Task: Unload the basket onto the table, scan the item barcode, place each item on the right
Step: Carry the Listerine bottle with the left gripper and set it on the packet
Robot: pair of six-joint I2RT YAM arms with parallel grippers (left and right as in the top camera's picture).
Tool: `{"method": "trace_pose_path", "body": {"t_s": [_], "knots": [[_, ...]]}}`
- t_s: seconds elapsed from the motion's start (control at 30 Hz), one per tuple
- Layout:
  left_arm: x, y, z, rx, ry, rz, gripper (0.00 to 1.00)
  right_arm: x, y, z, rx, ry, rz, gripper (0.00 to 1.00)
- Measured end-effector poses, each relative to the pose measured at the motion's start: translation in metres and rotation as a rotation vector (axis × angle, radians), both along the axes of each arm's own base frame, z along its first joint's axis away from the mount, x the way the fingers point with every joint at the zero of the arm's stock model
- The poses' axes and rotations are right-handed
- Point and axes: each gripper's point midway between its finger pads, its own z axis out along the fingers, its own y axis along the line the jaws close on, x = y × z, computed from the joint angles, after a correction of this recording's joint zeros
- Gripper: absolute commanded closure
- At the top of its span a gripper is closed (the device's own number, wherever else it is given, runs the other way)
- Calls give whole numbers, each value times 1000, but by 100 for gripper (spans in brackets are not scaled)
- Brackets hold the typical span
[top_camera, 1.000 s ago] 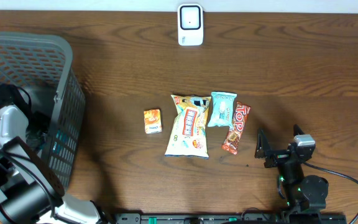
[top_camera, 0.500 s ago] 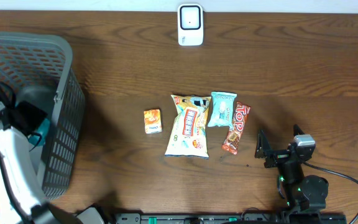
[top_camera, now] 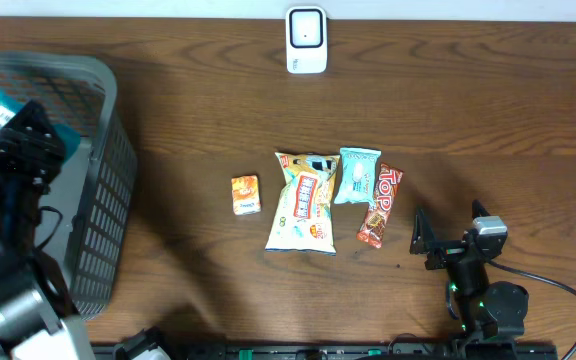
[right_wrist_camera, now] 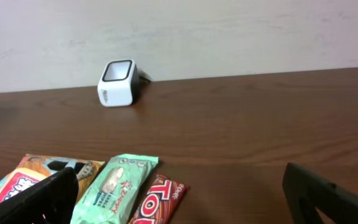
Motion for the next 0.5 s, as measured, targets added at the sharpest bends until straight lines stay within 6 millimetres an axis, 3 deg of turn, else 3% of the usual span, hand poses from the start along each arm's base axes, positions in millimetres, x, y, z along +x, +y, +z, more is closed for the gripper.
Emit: {"method": "trace_pose_path", "body": {"t_s": [0.1, 0.23, 0.37, 0.5], "knots": [[-2, -38, 19, -20, -69, -125, 44, 0, 0, 0, 0, 0, 0, 1], [6, -92, 17, -65, -63, -319, 44, 0, 0, 0, 0, 0, 0, 1], [21, -153, -3, -108, 17, -530, 44, 0, 0, 0, 0, 0, 0, 1], [34, -222, -43, -119, 152, -743, 44, 0, 0, 0, 0, 0, 0, 1]]}}
